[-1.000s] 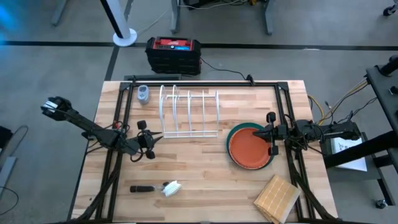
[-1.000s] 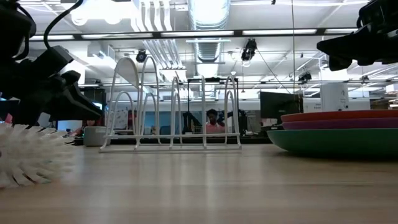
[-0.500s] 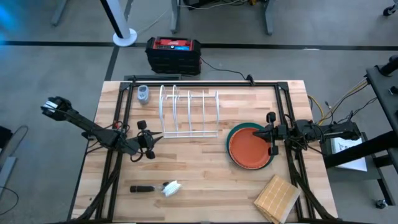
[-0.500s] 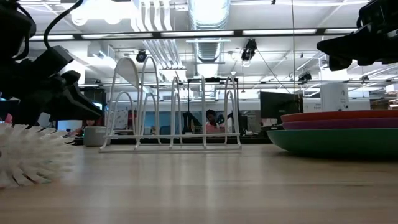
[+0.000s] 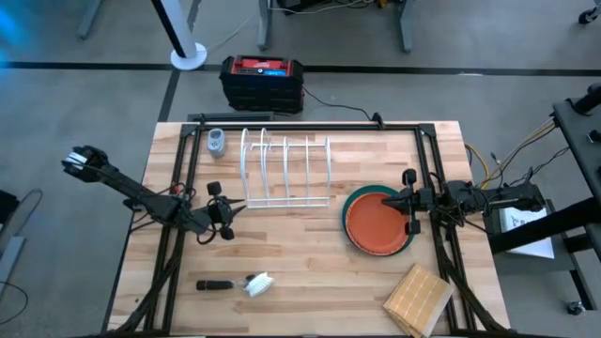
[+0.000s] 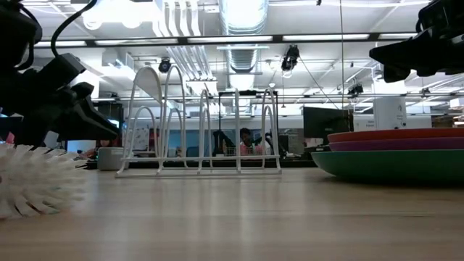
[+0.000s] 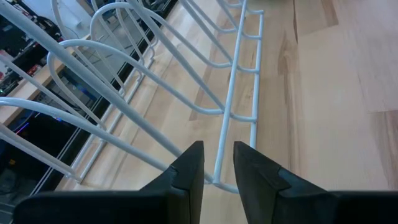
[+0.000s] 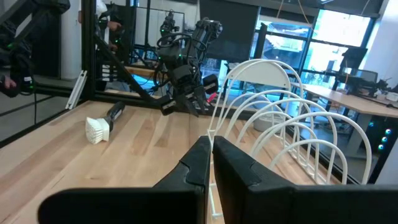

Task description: Sort dishes

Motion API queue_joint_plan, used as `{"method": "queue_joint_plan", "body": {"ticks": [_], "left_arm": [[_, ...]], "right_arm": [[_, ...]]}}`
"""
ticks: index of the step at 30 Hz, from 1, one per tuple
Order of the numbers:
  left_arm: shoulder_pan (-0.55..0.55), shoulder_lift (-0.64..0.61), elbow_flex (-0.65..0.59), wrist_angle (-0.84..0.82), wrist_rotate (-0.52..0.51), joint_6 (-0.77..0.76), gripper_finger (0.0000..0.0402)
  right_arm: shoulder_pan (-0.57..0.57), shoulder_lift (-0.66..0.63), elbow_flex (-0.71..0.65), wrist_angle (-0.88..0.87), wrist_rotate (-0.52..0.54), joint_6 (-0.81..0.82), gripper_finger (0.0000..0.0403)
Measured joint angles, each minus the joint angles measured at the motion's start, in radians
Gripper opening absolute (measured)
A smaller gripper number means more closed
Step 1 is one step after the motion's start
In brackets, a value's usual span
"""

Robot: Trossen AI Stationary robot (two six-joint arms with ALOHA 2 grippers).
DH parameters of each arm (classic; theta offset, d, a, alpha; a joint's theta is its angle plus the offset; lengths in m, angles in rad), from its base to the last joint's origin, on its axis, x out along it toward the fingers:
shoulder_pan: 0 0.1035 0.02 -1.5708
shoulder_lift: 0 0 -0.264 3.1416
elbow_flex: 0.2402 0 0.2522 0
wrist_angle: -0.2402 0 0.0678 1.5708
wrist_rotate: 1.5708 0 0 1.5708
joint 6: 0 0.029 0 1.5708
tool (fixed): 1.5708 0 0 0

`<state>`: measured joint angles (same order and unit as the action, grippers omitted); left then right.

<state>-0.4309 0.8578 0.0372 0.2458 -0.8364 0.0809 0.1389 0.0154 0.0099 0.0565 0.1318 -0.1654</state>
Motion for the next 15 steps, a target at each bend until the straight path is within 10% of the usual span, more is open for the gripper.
{"method": "queue_joint_plan", "body": {"ticks": [15], "left_arm": [[-0.001, 0.0, 0.077, -0.024, 0.021, -0.115, 0.0076]], "right_arm": [[0.0, 0.0, 0.0, 0.028, 0.0, 0.079, 0.0014]]}}
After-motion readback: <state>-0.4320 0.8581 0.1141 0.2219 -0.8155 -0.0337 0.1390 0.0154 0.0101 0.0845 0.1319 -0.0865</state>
